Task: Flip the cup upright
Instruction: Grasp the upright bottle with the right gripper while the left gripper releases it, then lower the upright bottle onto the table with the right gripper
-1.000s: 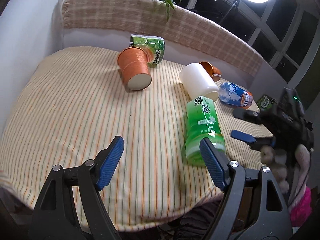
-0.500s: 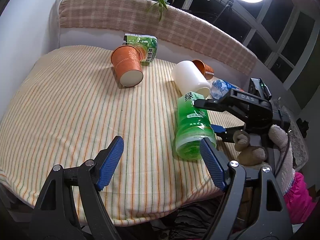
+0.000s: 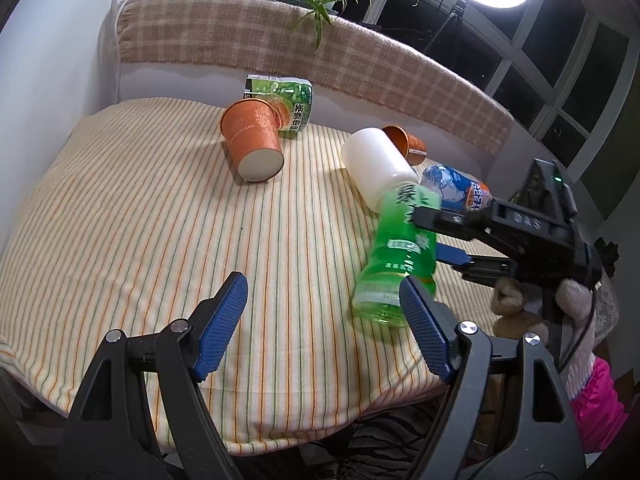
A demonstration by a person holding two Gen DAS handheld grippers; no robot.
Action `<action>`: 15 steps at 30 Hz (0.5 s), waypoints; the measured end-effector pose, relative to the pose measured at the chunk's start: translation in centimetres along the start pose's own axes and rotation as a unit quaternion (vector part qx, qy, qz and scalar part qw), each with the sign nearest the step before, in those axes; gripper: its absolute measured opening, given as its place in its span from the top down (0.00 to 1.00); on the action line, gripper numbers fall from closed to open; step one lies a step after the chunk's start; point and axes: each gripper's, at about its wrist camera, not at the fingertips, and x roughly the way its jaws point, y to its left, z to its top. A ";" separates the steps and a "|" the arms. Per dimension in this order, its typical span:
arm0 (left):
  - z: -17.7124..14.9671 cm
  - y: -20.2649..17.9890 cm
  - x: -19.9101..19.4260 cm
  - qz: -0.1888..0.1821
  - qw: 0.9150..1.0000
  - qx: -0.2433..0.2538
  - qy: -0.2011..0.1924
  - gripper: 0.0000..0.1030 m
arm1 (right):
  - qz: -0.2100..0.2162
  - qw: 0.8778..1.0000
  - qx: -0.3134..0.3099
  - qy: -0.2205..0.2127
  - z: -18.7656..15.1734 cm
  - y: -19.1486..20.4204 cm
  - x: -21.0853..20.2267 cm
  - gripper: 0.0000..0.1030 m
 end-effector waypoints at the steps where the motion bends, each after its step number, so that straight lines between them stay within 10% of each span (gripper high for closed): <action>1: 0.0 0.0 0.0 0.000 1.000 0.000 -0.001 0.22 | -0.004 1.000 -0.010 -0.006 -0.2 0.1 -0.5 0.47; 7: 0.0 -0.7 0.3 -0.005 1.000 0.008 0.002 0.22 | -0.062 0.988 -0.128 -0.066 -1.2 2.7 -2.9 0.47; 15: 0.1 -0.9 0.0 -0.004 1.000 0.013 -0.004 0.22 | -0.156 0.939 -0.275 -0.132 -2.8 5.3 -4.1 0.47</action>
